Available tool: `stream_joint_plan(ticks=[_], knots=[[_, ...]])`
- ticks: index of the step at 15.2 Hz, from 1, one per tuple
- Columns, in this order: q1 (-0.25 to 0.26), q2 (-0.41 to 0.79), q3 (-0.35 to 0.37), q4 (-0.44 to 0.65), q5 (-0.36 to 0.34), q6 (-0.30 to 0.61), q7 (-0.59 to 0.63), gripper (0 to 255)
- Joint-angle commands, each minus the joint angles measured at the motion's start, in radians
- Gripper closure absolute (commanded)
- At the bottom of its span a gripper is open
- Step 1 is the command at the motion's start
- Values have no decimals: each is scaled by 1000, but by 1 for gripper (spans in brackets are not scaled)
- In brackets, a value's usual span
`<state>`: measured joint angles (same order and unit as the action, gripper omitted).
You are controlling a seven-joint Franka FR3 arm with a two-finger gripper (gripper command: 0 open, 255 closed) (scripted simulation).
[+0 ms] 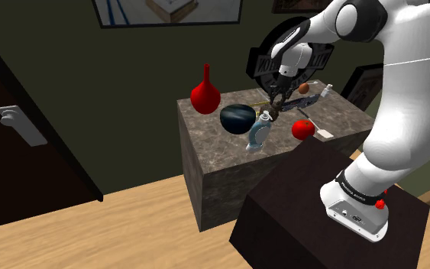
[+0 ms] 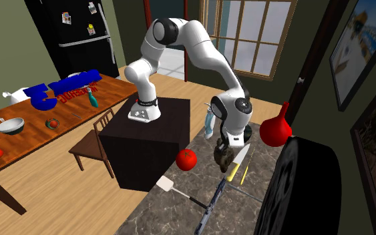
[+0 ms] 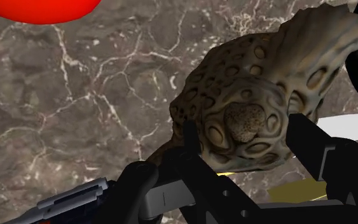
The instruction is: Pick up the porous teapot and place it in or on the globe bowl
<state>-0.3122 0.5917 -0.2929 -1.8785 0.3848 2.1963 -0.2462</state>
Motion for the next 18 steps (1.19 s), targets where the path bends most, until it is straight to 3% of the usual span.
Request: stream_joint_plan(ticks=[1,18], knots=[[3,-20,-5,-5,-7,-14,5,255],[28,-173,-44,13,-78,-172,65,255]])
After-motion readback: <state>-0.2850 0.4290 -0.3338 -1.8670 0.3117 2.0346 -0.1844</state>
